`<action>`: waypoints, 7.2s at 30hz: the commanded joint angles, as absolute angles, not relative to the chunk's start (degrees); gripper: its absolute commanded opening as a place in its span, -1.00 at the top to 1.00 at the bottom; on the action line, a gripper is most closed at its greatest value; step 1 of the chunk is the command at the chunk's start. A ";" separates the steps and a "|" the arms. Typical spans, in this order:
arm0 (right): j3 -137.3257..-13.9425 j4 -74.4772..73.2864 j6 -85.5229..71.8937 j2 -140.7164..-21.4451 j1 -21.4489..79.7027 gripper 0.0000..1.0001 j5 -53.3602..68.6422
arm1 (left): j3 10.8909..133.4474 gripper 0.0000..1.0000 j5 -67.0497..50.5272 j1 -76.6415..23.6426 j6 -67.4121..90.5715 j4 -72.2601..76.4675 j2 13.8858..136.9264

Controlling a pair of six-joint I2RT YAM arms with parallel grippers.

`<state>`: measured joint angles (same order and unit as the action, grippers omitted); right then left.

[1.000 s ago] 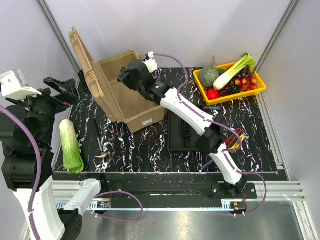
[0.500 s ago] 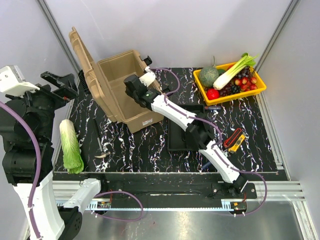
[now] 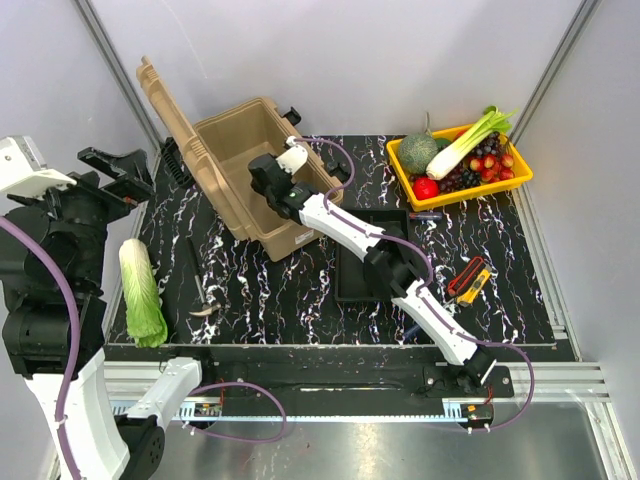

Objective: Pack the tool kit

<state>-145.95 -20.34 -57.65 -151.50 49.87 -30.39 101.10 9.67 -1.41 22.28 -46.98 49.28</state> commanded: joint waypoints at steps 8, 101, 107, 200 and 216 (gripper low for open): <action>-146.16 -13.27 -52.39 -152.40 47.72 0.01 -31.73 | 97.03 -0.98 11.16 -1.49 21.18 -50.45 49.04; -85.08 -11.34 -34.10 -91.58 18.81 -0.30 21.18 | 49.84 1.00 11.77 12.75 28.04 -32.52 70.50; -81.39 -9.05 -34.89 -89.13 18.81 -0.31 22.59 | 47.03 1.00 17.92 9.94 28.65 -32.61 61.18; -98.87 16.51 -20.21 -95.53 41.22 -0.82 68.82 | 84.38 1.00 -58.53 -2.55 20.55 -13.56 49.65; -106.61 31.81 -37.43 -105.46 42.54 0.10 74.97 | 85.96 1.00 -58.80 -2.55 23.56 -5.54 55.90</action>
<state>-103.35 24.80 -31.22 -104.14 42.09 71.79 82.85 -58.33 -2.52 22.83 -12.08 55.75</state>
